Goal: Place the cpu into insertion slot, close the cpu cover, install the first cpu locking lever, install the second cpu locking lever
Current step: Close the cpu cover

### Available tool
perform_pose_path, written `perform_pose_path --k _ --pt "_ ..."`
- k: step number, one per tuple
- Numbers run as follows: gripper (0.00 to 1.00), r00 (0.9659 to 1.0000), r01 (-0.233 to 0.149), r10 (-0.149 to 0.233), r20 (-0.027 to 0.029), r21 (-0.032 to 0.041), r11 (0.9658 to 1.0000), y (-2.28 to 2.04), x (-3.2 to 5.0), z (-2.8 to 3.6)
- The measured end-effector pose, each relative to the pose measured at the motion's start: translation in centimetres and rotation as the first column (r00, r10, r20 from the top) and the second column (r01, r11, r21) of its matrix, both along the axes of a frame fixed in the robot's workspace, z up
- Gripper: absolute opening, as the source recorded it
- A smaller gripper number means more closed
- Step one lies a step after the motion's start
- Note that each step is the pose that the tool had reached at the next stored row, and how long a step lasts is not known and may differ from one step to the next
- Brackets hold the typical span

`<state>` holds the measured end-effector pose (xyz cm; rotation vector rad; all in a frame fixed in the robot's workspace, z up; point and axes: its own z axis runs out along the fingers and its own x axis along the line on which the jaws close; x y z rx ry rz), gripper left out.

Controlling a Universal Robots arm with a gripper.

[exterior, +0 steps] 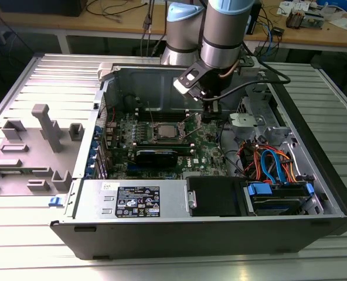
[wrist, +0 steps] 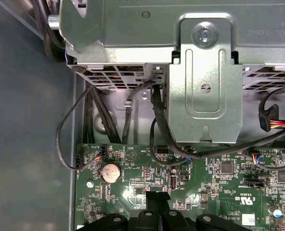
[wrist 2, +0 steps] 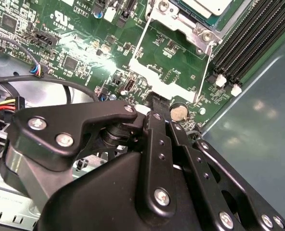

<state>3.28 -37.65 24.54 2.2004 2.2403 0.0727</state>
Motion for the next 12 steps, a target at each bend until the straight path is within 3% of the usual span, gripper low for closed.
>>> perform_pose_path --k 6,12 --pt "0.11 1.0 0.0 0.0 -0.0089 -0.0003 1.0 0.0 -0.39 0.18" --pt "0.11 0.9999 0.0 0.0 -0.0103 -0.0001 1.0 0.0 -1.23 0.29"
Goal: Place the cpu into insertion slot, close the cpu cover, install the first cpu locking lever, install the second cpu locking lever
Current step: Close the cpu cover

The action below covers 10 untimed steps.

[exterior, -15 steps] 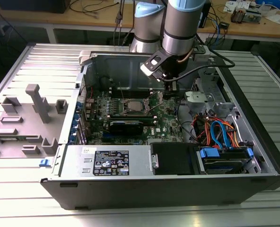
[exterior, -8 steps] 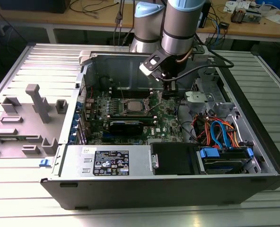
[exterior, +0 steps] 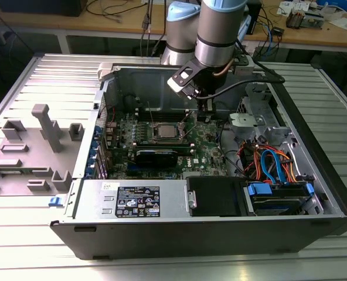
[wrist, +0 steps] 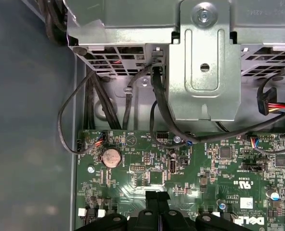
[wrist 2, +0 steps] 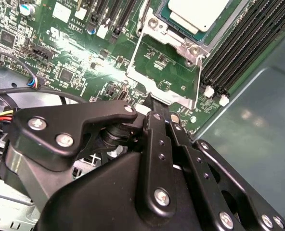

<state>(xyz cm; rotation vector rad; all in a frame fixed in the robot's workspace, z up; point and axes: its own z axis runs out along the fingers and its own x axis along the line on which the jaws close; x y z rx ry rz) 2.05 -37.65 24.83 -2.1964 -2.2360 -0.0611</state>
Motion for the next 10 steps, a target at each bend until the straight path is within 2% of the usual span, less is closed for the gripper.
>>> perform_pose_path --k 4,10 --pt "0.11 1.0 0.0 0.0 0.0 0.0 1.0 0.0 -0.31 0.0" --pt "0.11 1.0 0.0 0.0 0.0 0.0 1.0 0.0 -1.21 0.0"
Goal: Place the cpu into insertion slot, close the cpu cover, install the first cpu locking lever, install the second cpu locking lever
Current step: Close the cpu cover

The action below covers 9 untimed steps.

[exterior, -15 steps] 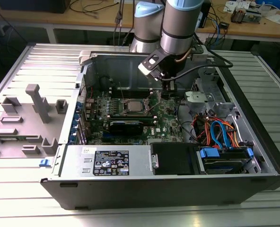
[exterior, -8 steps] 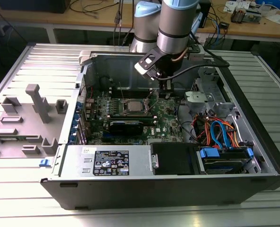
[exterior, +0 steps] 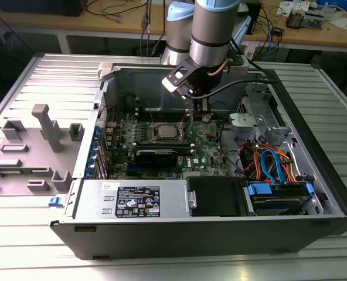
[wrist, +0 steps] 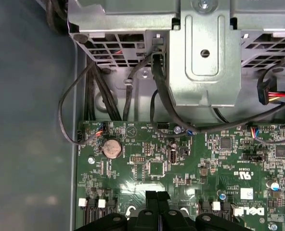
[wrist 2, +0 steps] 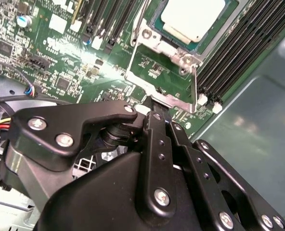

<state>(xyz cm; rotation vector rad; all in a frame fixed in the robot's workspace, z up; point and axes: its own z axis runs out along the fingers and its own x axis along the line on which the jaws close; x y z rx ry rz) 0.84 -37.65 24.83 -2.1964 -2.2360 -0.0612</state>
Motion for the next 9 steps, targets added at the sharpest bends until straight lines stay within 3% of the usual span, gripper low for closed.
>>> perform_pose_path --k 9 --pt "0.11 1.0 0.0 0.0 0.0 0.0 1.0 0.0 -0.34 0.0"
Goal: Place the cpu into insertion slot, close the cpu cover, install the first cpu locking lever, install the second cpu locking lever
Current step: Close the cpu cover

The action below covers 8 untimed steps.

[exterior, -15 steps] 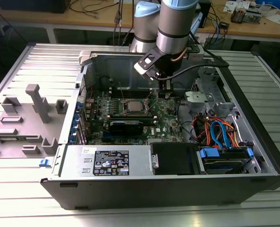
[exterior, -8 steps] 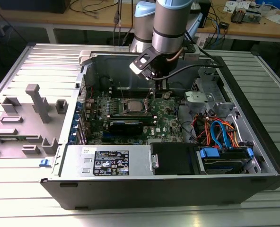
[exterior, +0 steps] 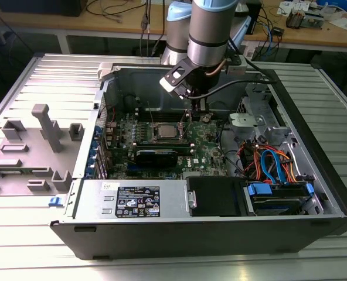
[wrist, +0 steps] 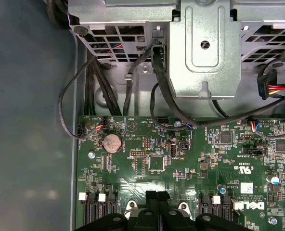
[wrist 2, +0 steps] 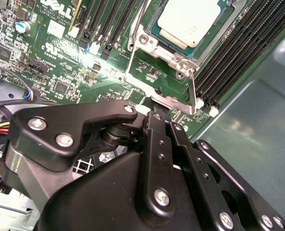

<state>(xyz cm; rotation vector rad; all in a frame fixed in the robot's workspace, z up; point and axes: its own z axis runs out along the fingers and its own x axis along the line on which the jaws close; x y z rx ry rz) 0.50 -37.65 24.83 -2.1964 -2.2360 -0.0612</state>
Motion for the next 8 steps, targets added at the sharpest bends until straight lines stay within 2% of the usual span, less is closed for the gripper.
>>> perform_pose_path --k 8 --pt "0.11 1.0 0.0 0.0 -0.0001 -0.0001 1.0 0.0 -0.22 0.0"
